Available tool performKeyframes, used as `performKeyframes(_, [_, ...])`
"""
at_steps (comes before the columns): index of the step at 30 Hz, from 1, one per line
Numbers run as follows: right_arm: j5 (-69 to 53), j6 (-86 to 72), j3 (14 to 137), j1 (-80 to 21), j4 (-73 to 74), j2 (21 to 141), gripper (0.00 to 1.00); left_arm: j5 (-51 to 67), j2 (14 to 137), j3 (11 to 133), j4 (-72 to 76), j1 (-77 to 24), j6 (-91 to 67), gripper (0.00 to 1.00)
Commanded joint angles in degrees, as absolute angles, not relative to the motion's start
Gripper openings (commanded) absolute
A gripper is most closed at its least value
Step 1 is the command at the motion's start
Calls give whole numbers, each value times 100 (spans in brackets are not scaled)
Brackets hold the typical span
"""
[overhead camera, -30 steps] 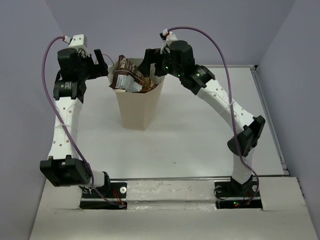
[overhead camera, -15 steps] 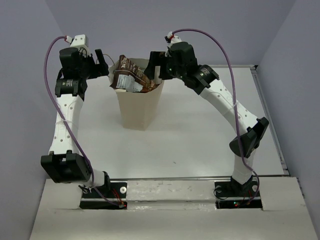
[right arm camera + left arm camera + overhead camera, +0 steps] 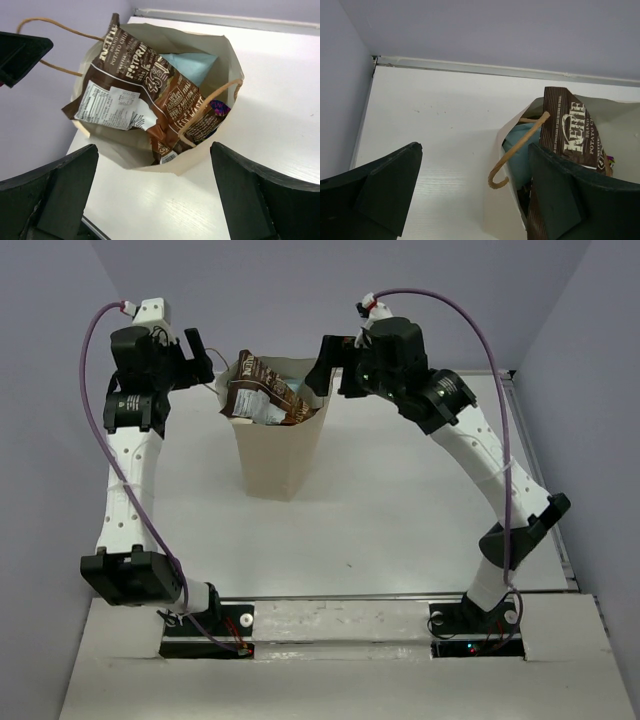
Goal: Place the snacks into the paper bag
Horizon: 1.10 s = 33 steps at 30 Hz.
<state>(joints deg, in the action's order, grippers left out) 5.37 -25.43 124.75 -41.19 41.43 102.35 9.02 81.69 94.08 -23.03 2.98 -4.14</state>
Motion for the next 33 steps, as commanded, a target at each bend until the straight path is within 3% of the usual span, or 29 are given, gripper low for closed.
performKeyframes(1, [711, -2373, 12569, -4096, 4218, 9440, 100, 1002, 7946, 10028, -2346, 343, -439, 99])
performKeyframes(6, [1895, -2276, 12278, -4096, 4745, 8834, 100, 1055, 7647, 10222, -2619, 853, -396, 99])
performKeyframes(10, [2978, -2469, 10937, -3239, 4878, 8272, 100, 695, 7296, 9469, -2567, 1861, -238, 99])
performKeyframes(13, [2735, -2680, 9540, -2168, 4616, 7832, 100, 668, 7085, 8749, -2435, 2547, -176, 99])
performKeyframes(20, [1741, -2926, 6781, -1091, 3483, 7611, 100, 62, 6838, 6945, -1829, 2883, 386, 99])
performKeyframes(27, [1230, -3014, 5661, -870, 2462, 7673, 100, -254, 7005, 5863, -1468, 2822, 905, 99])
performKeyframes(33, [1450, -3006, 5704, -870, 2417, 7866, 100, -756, 7084, 5528, -1257, 2224, 1248, 99])
